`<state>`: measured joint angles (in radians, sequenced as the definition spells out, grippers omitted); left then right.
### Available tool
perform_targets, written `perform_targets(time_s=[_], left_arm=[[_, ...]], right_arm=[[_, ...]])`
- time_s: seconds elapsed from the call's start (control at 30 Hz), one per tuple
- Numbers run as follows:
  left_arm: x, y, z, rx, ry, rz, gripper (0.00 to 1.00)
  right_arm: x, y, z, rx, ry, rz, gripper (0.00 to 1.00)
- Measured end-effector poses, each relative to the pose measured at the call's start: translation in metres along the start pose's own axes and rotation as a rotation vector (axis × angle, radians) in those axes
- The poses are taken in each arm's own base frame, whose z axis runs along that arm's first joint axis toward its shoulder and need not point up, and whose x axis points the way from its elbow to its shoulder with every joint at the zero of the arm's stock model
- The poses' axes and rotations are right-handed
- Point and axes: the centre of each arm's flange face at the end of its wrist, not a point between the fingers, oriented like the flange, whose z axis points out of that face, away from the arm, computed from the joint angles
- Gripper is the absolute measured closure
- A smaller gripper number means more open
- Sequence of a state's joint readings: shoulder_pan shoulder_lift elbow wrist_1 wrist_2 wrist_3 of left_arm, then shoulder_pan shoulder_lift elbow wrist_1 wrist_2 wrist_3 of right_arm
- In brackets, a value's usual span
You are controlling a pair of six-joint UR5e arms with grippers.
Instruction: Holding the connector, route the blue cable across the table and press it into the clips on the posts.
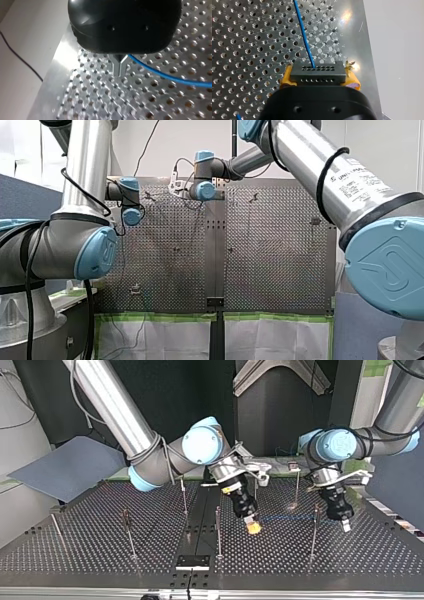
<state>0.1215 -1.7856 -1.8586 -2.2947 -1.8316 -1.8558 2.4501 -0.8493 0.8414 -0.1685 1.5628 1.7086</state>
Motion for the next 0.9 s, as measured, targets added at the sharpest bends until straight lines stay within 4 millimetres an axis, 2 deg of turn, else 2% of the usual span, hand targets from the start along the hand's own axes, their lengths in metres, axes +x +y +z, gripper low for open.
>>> perform_targets(time_s=[0.03, 0.07, 0.1, 0.13, 0.17, 0.2, 0.23, 0.27, 0.43, 0.73, 0.9], left_arm=[[0.0, 0.001, -0.001, -0.011, 0.004, -0.003, 0.9], [0.001, 0.003, -0.002, -0.025, 0.011, -0.007, 0.75], [0.001, 0.004, -0.003, -0.035, 0.017, -0.01, 0.75], [0.002, 0.004, -0.004, -0.043, 0.023, -0.013, 0.5], [0.003, 0.005, -0.006, -0.05, 0.032, -0.016, 0.33], [0.004, 0.005, -0.007, -0.055, 0.04, -0.018, 0.33], [0.004, 0.005, -0.008, -0.059, 0.048, -0.019, 0.08], [0.005, 0.005, -0.01, -0.063, 0.059, -0.022, 0.0], [0.007, 0.007, -0.015, -0.079, 0.101, -0.042, 0.0], [-0.003, 0.006, -0.023, -0.096, 0.153, -0.096, 0.0], [-0.014, -0.007, -0.032, -0.061, 0.187, -0.112, 0.0]], right_arm=[[0.0, -0.001, 0.0, 0.001, -0.001, 0.0, 1.0], [0.0, -0.001, 0.0, 0.001, -0.002, 0.0, 1.0], [-0.001, -0.002, -0.001, 0.002, -0.003, 0.001, 1.0], [-0.001, -0.003, -0.001, 0.003, -0.005, 0.001, 1.0], [-0.001, -0.004, -0.001, 0.003, -0.007, 0.001, 1.0], [-0.001, -0.004, -0.002, 0.004, -0.01, 0.001, 1.0], [-0.002, -0.005, -0.002, 0.003, -0.014, 0.001, 1.0], [-0.002, -0.005, -0.003, 0.003, -0.017, 0.001, 1.0], [-0.004, -0.003, -0.005, -0.019, -0.038, 0.0, 1.0], [-0.006, 0.005, -0.008, -0.072, -0.066, -0.002, 1.0], [-0.007, 0.006, -0.009, -0.077, -0.071, -0.003, 1.0]])
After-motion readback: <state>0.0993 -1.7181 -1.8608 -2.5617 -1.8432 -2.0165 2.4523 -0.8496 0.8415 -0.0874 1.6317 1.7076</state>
